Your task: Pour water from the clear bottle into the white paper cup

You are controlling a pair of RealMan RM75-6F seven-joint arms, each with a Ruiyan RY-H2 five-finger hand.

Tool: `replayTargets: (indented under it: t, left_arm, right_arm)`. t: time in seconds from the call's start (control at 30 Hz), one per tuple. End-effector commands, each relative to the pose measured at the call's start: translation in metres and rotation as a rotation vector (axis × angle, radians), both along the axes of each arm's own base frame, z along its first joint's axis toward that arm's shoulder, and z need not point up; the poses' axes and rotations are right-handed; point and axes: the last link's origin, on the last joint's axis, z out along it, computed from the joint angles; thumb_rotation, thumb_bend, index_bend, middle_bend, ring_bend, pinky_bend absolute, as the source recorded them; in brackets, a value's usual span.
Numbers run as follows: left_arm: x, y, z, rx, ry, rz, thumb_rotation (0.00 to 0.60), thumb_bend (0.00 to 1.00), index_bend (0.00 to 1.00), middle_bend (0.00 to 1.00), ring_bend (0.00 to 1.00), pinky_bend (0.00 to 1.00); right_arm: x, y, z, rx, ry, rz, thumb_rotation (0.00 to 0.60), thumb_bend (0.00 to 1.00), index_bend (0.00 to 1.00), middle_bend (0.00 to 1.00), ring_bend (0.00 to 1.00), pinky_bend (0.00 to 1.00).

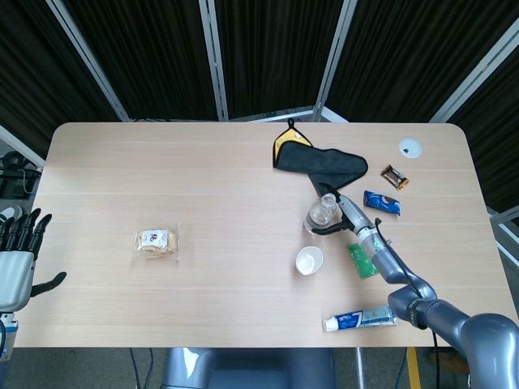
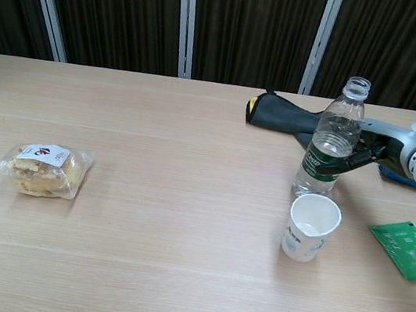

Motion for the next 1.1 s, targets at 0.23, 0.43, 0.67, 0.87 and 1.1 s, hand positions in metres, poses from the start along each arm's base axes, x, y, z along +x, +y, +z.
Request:
replayTargets:
  t: [0.23,0.43,0.67,0.87,1.1]
  left_arm:
    - [0.0,0.002,-0.004,-0.009,0.007,0.005,0.6,0.0,0.0,0.0,0.0,0.0]
    - [-0.001,0.005,-0.002,0.017,0.012,0.007,0.6,0.01,0.0,0.0,0.0,0.0]
    - [0.002,0.004,-0.001,0.011,-0.005,-0.002,0.6,0.01,0.0,0.0,0.0,0.0]
    - [0.005,0.0,0.002,0.003,-0.025,-0.021,0.6,0.01,0.0,0.0,0.0,0.0]
    - [0.01,-0.005,0.004,-0.015,-0.051,-0.049,0.6,0.02,0.0,0.0,0.0,0.0]
  right_arm:
    - [-0.001,-0.005,-0.008,-0.041,-0.061,-0.053,0.6,0.0,0.2,0.2,0.07,0.0]
    - [0.0,-0.006,-0.011,-0.065,-0.101,-0.068,0.6,0.17,0.46,0.51,0.37,0.09]
    - [-0.001,-0.003,-0.001,-0.116,-0.097,-0.03,0.6,0.34,0.6,0.63,0.48,0.33]
    - [-0.008,0.006,0.031,-0.205,-0.051,0.04,0.6,0.35,0.6,0.63,0.48,0.36]
    - [-0.021,0.024,0.083,-0.342,0.108,0.149,0.6,0.37,0.59,0.63,0.48,0.36]
